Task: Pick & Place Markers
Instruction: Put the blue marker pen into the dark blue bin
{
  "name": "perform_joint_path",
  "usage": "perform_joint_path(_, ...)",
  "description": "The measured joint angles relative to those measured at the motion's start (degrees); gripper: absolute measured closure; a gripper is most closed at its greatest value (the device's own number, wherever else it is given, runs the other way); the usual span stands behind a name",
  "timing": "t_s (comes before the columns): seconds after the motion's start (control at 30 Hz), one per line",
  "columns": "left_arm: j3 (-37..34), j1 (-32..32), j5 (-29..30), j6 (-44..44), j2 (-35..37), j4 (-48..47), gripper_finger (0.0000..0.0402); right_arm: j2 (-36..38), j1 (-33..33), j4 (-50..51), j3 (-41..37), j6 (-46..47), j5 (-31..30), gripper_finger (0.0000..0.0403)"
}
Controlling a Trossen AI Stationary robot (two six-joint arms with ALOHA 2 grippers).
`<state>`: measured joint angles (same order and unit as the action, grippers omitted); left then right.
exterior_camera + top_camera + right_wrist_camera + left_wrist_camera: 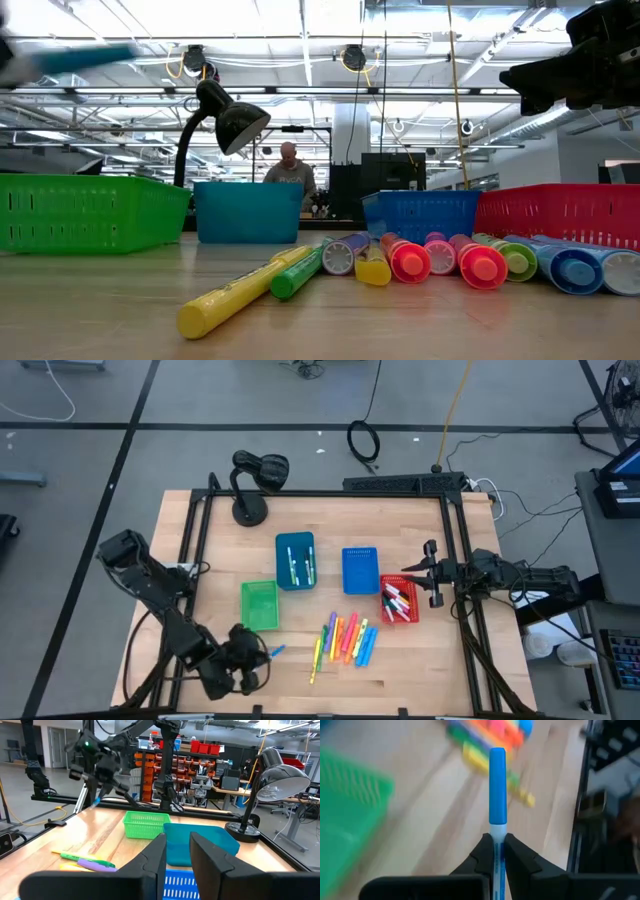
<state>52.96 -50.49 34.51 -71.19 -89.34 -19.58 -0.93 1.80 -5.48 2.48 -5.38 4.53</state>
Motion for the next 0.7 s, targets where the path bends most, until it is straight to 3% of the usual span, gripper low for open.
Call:
perform_joint_path(0.1,3.7,3.9,3.7,7.4,0.1,0.3,0.0375,0.0,0.0,0.0,0.0,0.0,0.0,0.0332)
perform_joint_path(0.23,9.7,11.3,4.1,15.6,0.1,0.2,0.0378,0.0,0.0,0.0,0.0,0.0,0.0,0.0332)
perform_joint_path(0.33,14.8,18.6,4.0,13.3,0.1,-2.1,0.0379,0.0,0.0,0.0,0.0,0.0,0.0,0.0332)
perform_joint_path(0.47,21.4,28.4,-1.1,12.2,0.2,-10.7,0.0379,0.0,0.0,0.0,0.0,0.0,0.0,0.0332)
perform_joint_path(0.7,22.9,45.0,-5.6,10.3,0.2,-25.0,0.0401,0.0,0.0,0.0,0.0,0.0,0.0,0.0332)
